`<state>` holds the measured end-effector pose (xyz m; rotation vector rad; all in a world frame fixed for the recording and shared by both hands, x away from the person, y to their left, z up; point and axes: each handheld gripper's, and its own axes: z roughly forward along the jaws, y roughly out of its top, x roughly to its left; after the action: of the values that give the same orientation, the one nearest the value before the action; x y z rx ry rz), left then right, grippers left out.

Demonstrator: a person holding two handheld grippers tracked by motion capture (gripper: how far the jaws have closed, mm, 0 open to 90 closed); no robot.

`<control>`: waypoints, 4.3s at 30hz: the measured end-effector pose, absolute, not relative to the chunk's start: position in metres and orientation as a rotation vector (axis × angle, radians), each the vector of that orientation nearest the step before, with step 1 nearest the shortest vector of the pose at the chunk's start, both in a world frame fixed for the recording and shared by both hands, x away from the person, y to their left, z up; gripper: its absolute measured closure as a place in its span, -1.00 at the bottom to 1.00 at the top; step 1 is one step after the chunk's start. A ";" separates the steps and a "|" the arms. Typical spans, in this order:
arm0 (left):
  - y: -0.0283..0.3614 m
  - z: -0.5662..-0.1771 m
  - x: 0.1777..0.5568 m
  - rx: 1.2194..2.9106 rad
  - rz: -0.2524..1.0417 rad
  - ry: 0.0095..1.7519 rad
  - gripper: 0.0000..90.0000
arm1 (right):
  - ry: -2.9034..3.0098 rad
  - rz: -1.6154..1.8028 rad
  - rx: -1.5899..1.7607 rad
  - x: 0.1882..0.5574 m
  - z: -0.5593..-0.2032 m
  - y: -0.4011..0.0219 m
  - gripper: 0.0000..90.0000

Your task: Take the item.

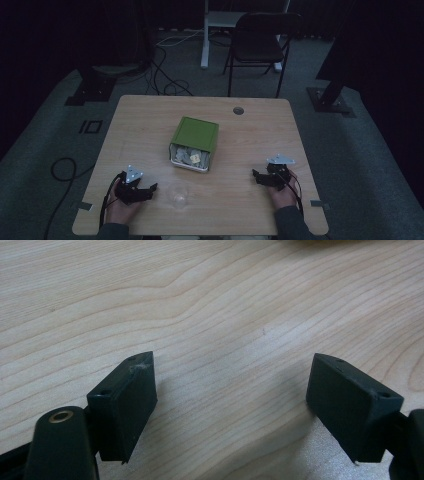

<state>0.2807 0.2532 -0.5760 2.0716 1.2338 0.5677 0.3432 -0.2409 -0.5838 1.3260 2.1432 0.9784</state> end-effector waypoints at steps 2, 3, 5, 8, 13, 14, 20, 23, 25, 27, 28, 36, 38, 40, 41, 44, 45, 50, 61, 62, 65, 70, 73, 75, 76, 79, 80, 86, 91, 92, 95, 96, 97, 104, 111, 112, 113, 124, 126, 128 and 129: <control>0.253 -0.575 0.281 2.073 0.566 1.239 -0.51 | 2.144 0.978 1.325 0.343 -0.584 -0.241 -0.53; 0.253 -0.575 0.281 2.073 0.566 1.239 -0.48 | 2.144 0.978 1.325 0.343 -0.584 -0.241 -0.53; 0.252 -0.575 0.280 2.076 0.566 1.241 -0.48 | 2.144 0.978 1.326 0.343 -0.584 -0.241 -0.53; 0.252 -0.574 0.280 2.076 0.565 1.252 -0.38 | 2.143 0.978 1.326 0.343 -0.584 -0.241 -0.53; 0.254 -0.571 0.280 2.053 0.521 1.278 -0.18 | 2.143 0.978 1.326 0.343 -0.584 -0.241 -0.53; 0.254 -0.570 0.280 2.044 0.509 1.279 -0.16 | 2.143 0.978 1.326 0.343 -0.584 -0.241 -0.53; 0.251 -0.567 0.278 2.041 0.472 1.254 -0.04 | 2.143 0.979 1.326 0.343 -0.584 -0.241 -0.53; 0.248 -0.565 0.278 2.051 0.449 1.241 0.03 | 2.143 0.978 1.327 0.343 -0.584 -0.241 -0.54; 0.248 -0.562 0.278 2.050 0.444 1.229 0.05 | 2.143 0.978 1.326 0.343 -0.584 -0.241 -0.53; 0.247 -0.560 0.277 2.042 0.446 1.217 0.07 | 2.143 0.978 1.326 0.343 -0.584 -0.241 -0.53; 0.247 -0.558 0.277 2.042 0.452 1.207 0.08 | 2.144 0.978 1.326 0.343 -0.584 -0.241 -0.53; 0.243 -0.549 0.279 2.052 0.456 1.172 0.15 | 2.144 0.978 1.325 0.343 -0.584 -0.241 -0.53; 0.243 -0.546 0.279 2.051 0.453 1.162 0.16 | 2.144 0.978 1.325 0.343 -0.584 -0.241 -0.53; 0.243 -0.545 0.279 2.046 0.448 1.159 0.17 | 2.143 0.978 1.326 0.343 -0.584 -0.241 -0.53; 0.243 -0.544 0.280 2.046 0.447 1.154 0.17 | 2.143 0.978 1.326 0.343 -0.584 -0.241 -0.53; 0.243 -0.540 0.281 2.034 0.425 1.143 0.18 | 2.144 0.978 1.325 0.343 -0.584 -0.241 -0.53; 0.243 -0.540 0.281 2.034 0.425 1.143 0.19 | 2.144 0.978 1.325 0.343 -0.584 -0.241 -0.53; 0.240 -0.531 0.283 2.030 0.424 1.115 0.25 | 2.144 0.978 1.325 0.343 -0.584 -0.241 -0.53; 0.230 -0.521 0.288 2.053 0.422 1.063 0.35 | 2.144 0.978 1.325 0.343 -0.584 -0.241 -0.53; 0.230 -0.521 0.288 2.053 0.422 1.063 0.35 | 2.144 0.978 1.325 0.343 -0.584 -0.241 -0.53; 0.225 -0.518 0.290 2.057 0.418 1.044 0.36 | 2.144 0.978 1.325 0.343 -0.584 -0.241 -0.53; 0.220 -0.514 0.292 2.063 0.412 1.010 0.39 | 2.144 0.978 1.325 0.343 -0.584 -0.241 -0.53; 0.214 -0.512 0.296 2.066 0.406 0.988 0.43 | 2.143 0.978 1.326 0.343 -0.584 -0.241 -0.53; 0.211 -0.511 0.298 2.068 0.405 0.981 0.45 | 2.144 0.978 1.325 0.343 -0.584 -0.241 -0.53; 0.209 -0.510 0.299 2.071 0.404 0.975 0.46 | 2.144 0.978 1.325 0.343 -0.584 -0.241 -0.53; 0.204 -0.510 0.302 2.076 0.400 0.966 0.48 | 2.144 0.978 1.325 0.343 -0.584 -0.241 -0.53; 0.204 -0.510 0.302 2.076 0.400 0.966 0.48 | 2.144 0.978 1.325 0.343 -0.584 -0.241 -0.53; 0.199 -0.512 0.310 2.074 0.365 0.959 0.48 | 2.143 0.978 1.326 0.343 -0.584 -0.241 -0.53; 0.197 -0.512 0.313 2.071 0.359 0.956 0.47 | 2.143 0.978 1.326 0.343 -0.584 -0.241 -0.53; 0.196 -0.511 0.313 2.072 0.358 0.950 0.47 | 2.143 0.978 1.326 0.343 -0.584 -0.241 -0.53; 0.190 -0.508 0.316 2.080 0.357 0.932 0.47 | 2.143 0.978 1.326 0.343 -0.584 -0.241 -0.53; 0.187 -0.507 0.317 2.083 0.360 0.924 0.48 | 2.143 0.978 1.326 0.343 -0.584 -0.241 -0.53; 0.186 -0.506 0.318 2.084 0.357 0.920 0.48 | 2.143 0.978 1.326 0.343 -0.584 -0.241 -0.53; 0.171 -0.506 0.330 2.111 0.336 0.898 0.50 | 2.143 0.978 1.326 0.343 -0.584 -0.241 -0.53; 0.163 -0.510 0.337 2.122 0.308 0.897 0.46 | 2.144 0.978 1.326 0.343 -0.584 -0.241 -0.53; 0.161 -0.511 0.339 2.129 0.300 0.894 0.46 | 2.143 0.978 1.326 0.343 -0.584 -0.241 -0.53; 0.160 -0.511 0.340 2.129 0.296 0.891 0.46 | 2.143 0.978 1.326 0.343 -0.584 -0.241 -0.53; 0.151 -0.512 0.349 2.148 0.259 0.877 0.46 | 2.144 0.977 1.325 0.343 -0.584 -0.241 -0.53; 0.152 -0.512 0.350 2.146 0.250 0.886 0.48 | 2.143 0.978 1.326 0.343 -0.584 -0.241 -0.53; 0.153 -0.512 0.350 2.151 0.231 0.877 0.49 | 2.143 0.978 1.326 0.343 -0.584 -0.241 -0.53; 0.152 -0.513 0.349 2.164 0.227 0.872 0.50 | 2.144 0.978 1.325 0.343 -0.584 -0.241 -0.53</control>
<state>0.3491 0.1522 -0.5126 2.1643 0.8722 0.2267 0.3432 -0.2409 -0.5838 1.3252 2.1436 0.9777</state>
